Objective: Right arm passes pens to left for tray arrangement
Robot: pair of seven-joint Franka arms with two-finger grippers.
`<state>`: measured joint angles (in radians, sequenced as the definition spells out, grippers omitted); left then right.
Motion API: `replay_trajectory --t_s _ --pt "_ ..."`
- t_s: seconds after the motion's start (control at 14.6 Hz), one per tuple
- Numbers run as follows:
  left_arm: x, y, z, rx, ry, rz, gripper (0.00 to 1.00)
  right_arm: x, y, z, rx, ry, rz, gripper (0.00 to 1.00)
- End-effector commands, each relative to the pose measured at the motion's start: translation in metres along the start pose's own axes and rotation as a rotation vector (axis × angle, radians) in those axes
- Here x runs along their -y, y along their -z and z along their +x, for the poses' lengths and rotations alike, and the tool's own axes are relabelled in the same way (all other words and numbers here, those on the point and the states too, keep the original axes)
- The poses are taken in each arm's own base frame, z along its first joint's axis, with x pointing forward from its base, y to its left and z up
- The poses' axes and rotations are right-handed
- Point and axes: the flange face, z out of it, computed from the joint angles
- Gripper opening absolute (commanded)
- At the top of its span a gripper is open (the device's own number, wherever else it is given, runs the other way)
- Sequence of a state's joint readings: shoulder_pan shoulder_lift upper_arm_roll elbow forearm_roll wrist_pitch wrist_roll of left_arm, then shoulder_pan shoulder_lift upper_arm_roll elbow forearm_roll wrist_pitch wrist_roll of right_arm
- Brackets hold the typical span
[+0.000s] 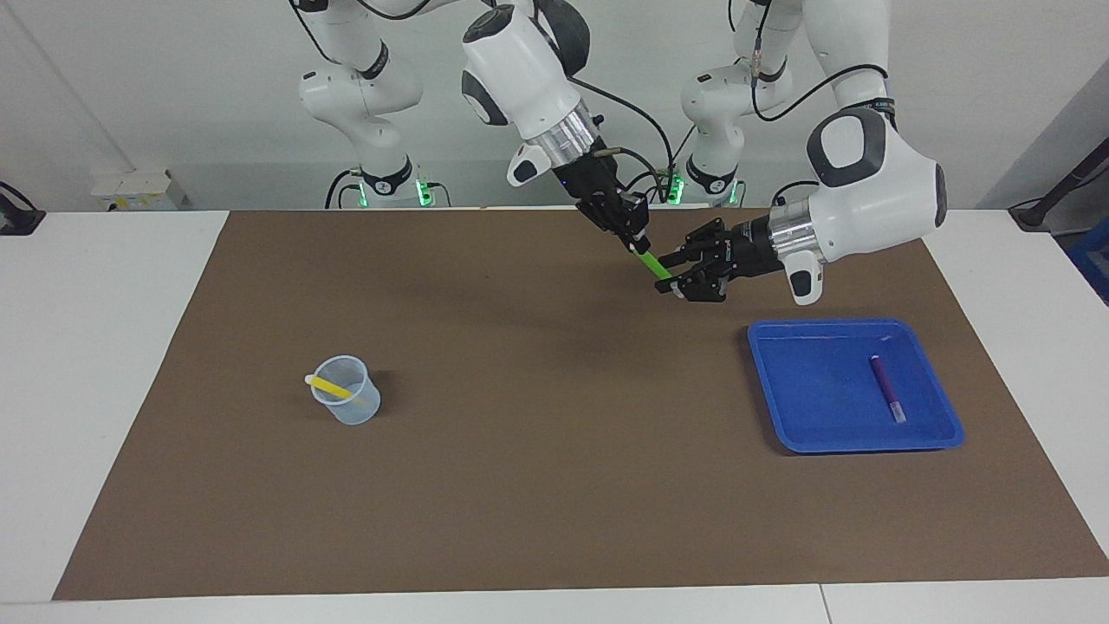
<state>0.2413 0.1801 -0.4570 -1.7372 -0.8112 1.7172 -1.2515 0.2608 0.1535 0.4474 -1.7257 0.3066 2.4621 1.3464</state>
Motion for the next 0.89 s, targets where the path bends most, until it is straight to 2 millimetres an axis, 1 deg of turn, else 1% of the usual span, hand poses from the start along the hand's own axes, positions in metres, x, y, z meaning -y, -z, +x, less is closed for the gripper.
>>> replay_trajectory --t_s 0.0,0.07,0.21,0.27,0.41,0.48,0.55,0.62,0.68,0.82 --pt "0.0119 -0.0015 -0.0017 -0.02 0.009 -0.026 0.4 0.0059 -0.0022 -0.0004 0.006 -0.009 0.026 0.0" --pt "0.0117 -0.0014 -0.0017 -0.02 0.009 -0.028 0.32 0.0059 -0.0022 -0.0004 0.006 -0.009 0.026 0.0" --pt "0.0112 -0.0009 -0.0021 -0.019 0.01 -0.028 0.33 0.0058 -0.0023 -0.0004 0.007 -0.008 0.024 0.0" --pt "0.0108 -0.0006 -0.0036 -0.02 0.008 -0.028 0.38 0.0058 -0.0023 -0.0004 0.007 -0.008 0.024 0.0" --pt "0.0103 0.0004 -0.0047 -0.02 0.007 -0.031 0.38 0.0049 -0.0032 -0.0004 0.006 -0.002 0.019 0.0" --pt "0.0102 0.0006 -0.0046 -0.02 0.006 -0.032 0.36 0.0053 -0.0027 -0.0005 0.007 -0.002 0.019 0.0" --pt "0.0104 0.0001 -0.0041 -0.02 0.005 -0.031 0.28 0.0052 -0.0025 0.0013 0.005 -0.003 0.019 0.27" --pt "0.0107 0.0001 -0.0042 -0.021 0.004 -0.032 0.17 0.0049 -0.0023 0.0031 0.003 -0.002 0.016 0.39" --pt "0.0109 -0.0004 -0.0037 -0.021 0.003 -0.031 0.0 0.0052 -0.0017 0.0039 0.002 0.0 0.015 0.36" --pt "0.0106 -0.0001 -0.0036 -0.022 0.005 -0.034 0.0 0.0057 -0.0011 0.0038 -0.002 0.005 0.015 0.31"
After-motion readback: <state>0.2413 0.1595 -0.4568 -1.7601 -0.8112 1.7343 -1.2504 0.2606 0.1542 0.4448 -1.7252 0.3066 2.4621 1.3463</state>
